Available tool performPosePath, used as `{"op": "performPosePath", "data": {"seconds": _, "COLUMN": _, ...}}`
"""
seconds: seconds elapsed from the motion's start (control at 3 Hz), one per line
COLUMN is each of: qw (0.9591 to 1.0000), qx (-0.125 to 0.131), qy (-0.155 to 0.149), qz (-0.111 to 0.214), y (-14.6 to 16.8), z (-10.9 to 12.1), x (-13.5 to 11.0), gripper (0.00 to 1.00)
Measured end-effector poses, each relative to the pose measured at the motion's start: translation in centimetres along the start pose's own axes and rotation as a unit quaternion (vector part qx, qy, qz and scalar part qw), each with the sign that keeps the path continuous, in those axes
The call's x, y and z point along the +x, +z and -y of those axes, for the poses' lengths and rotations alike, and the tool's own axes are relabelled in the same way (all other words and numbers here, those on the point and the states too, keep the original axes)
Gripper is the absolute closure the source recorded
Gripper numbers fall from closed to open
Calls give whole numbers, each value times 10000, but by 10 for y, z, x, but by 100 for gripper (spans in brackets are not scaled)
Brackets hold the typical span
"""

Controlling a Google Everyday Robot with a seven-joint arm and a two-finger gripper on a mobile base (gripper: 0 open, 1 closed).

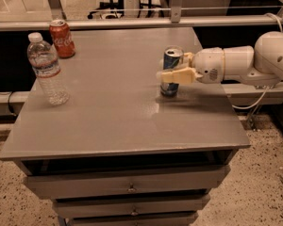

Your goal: Move redbull can near water bottle

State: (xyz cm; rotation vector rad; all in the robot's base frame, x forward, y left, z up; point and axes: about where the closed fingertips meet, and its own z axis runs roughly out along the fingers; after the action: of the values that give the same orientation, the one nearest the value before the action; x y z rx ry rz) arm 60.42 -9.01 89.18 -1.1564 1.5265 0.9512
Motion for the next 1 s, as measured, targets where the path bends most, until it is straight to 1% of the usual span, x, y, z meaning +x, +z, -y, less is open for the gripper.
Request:
{"op": "performPosePath", "data": {"seconds": 0.33, "qw": 9995, "qx": 152, "qy": -168, "qz": 242, "y": -14, "z": 6, "x": -26, "gripper": 94}}
{"op": "performPosePath", "data": {"seconds": 0.67, "qw": 9995, "qx": 93, "qy": -166, "qz": 261, "y": -8, "z": 3, "x": -26, "gripper": 100}}
{"op": "performPosePath", "data": {"seconds": 1.0, "qw": 9991, "qx": -63, "qy": -209, "qz": 376, "y": 9, "z": -5, "x": -30, "gripper": 100}}
